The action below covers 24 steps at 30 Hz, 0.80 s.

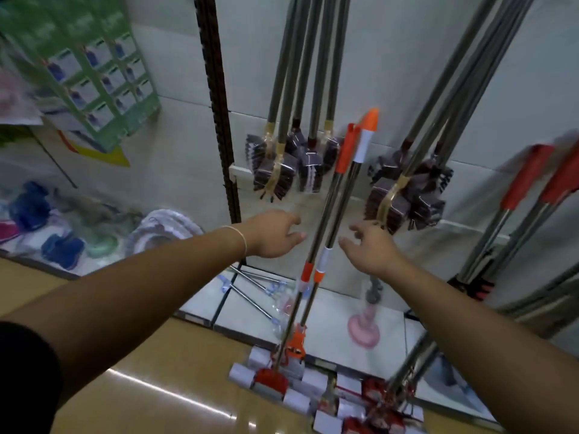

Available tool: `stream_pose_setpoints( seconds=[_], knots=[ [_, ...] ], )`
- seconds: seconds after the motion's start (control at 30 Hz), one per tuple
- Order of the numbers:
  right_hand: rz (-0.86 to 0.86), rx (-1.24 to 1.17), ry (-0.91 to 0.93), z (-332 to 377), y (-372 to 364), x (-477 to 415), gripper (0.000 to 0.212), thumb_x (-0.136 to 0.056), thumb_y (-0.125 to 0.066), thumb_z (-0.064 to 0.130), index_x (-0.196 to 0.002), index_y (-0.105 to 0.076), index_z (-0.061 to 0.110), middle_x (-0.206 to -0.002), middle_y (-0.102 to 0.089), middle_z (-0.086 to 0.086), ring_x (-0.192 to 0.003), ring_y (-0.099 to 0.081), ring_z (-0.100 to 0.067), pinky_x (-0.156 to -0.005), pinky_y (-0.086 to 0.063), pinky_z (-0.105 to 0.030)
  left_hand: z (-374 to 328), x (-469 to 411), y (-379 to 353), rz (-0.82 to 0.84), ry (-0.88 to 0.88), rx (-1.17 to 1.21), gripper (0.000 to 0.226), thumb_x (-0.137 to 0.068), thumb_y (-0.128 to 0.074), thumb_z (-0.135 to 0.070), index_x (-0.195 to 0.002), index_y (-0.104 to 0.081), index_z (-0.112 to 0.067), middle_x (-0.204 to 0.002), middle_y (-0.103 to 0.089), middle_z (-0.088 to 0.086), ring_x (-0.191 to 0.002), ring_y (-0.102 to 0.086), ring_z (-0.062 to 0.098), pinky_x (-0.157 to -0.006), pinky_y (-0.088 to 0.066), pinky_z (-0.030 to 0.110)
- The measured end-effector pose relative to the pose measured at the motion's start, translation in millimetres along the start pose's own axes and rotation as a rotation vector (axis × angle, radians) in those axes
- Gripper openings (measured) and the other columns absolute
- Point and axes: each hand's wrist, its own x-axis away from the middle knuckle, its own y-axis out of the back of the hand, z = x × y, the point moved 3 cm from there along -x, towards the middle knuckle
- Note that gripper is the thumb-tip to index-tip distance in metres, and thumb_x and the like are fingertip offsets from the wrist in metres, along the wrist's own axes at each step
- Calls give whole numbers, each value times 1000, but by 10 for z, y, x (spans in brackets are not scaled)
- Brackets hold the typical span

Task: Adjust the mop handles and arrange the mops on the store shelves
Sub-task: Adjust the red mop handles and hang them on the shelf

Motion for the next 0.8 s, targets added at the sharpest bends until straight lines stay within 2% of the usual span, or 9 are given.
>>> stream_pose_setpoints(
  seconds=[0.2, 0.43, 0.63, 0.7, 0.8],
  knots=[
    [103, -21, -52, -335, -437, -248, 52, -97, -58, 35, -139, -50, 6, -133, -60, -16, -122, -57, -29, -97, -43, -30, 113, -260, -453, 75, 55, 77, 54, -101, -43, -45, -142, -43, -11, -139, -54, 15, -124, -52, 28, -102, -41, 34],
    [144, -21, -126, -543, -841, -518, 56, -98, -55, 39, -145, -45, 11, -146, -52, -8, -132, -51, -23, -105, -38, -28, 375, -723, -947, 104, 113, 219, 49, -100, -46, -43, -137, -48, -12, -130, -61, 15, -116, -58, 27, -97, -43, 30],
    [113, -83, -178, -669, -1228, -979, 53, -99, -53, 37, -145, -45, 12, -145, -53, -8, -131, -51, -23, -103, -39, -27, 617, -1234, -1598, 120, 125, 315, 53, -100, -47, -41, -142, -44, -9, -139, -54, 15, -126, -53, 27, -105, -41, 33],
    [95, -116, -206, -679, -1302, -1142, 52, -99, -53, 35, -144, -45, 10, -145, -52, -10, -131, -50, -24, -103, -38, -27, 645, -1404, -1730, 109, 130, 341, 53, -100, -48, -38, -142, -43, -7, -139, -53, 17, -126, -52, 29, -104, -39, 31],
    [71, -233, -237, -670, -1403, -1394, 53, -94, -58, 38, -138, -49, 8, -136, -58, -10, -125, -55, -28, -94, -40, -25, 620, -1619, -1818, 78, 129, 403, 51, -100, -50, -34, -141, -43, -5, -137, -54, 19, -124, -53, 32, -99, -39, 30]
  ],
)
